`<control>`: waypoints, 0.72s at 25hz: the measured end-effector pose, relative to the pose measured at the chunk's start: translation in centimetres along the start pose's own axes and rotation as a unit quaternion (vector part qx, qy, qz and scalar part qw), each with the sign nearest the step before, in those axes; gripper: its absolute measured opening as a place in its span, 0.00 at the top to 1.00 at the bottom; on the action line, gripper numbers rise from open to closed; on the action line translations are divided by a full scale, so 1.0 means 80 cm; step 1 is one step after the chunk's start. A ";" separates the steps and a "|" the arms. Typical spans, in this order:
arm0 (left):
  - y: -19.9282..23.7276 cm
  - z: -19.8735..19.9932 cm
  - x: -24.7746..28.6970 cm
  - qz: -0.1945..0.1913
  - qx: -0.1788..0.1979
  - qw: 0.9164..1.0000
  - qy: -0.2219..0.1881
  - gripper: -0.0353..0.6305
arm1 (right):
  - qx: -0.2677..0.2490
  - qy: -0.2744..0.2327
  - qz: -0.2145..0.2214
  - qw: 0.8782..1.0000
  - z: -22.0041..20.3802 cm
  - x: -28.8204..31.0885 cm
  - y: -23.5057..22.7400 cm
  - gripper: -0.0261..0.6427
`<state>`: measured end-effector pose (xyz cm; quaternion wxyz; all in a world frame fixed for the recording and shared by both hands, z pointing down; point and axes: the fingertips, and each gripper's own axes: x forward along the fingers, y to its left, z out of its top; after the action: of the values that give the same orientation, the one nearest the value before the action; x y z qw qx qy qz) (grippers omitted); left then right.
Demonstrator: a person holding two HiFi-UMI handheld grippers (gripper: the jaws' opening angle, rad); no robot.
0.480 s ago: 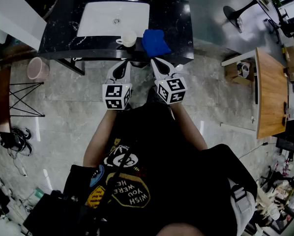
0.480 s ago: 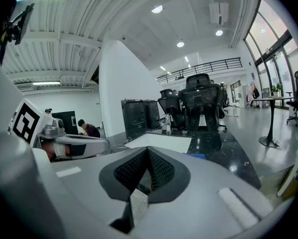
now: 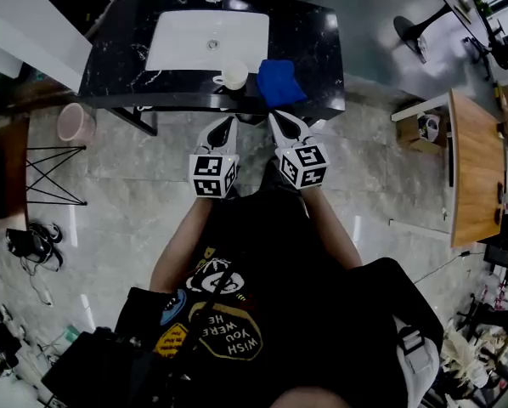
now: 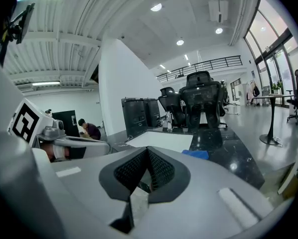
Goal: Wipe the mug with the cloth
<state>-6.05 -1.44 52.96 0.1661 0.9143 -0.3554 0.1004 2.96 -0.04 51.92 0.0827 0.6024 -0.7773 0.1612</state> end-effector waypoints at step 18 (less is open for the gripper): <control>0.014 -0.019 0.072 0.030 0.017 0.999 0.042 0.94 | -0.050 0.101 0.041 0.993 -0.049 0.085 -0.094 0.85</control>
<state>-2.70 -5.19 56.36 0.1628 0.9009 -0.3735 0.1497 8.15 -6.52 58.93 0.1838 0.5457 -0.7962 0.1857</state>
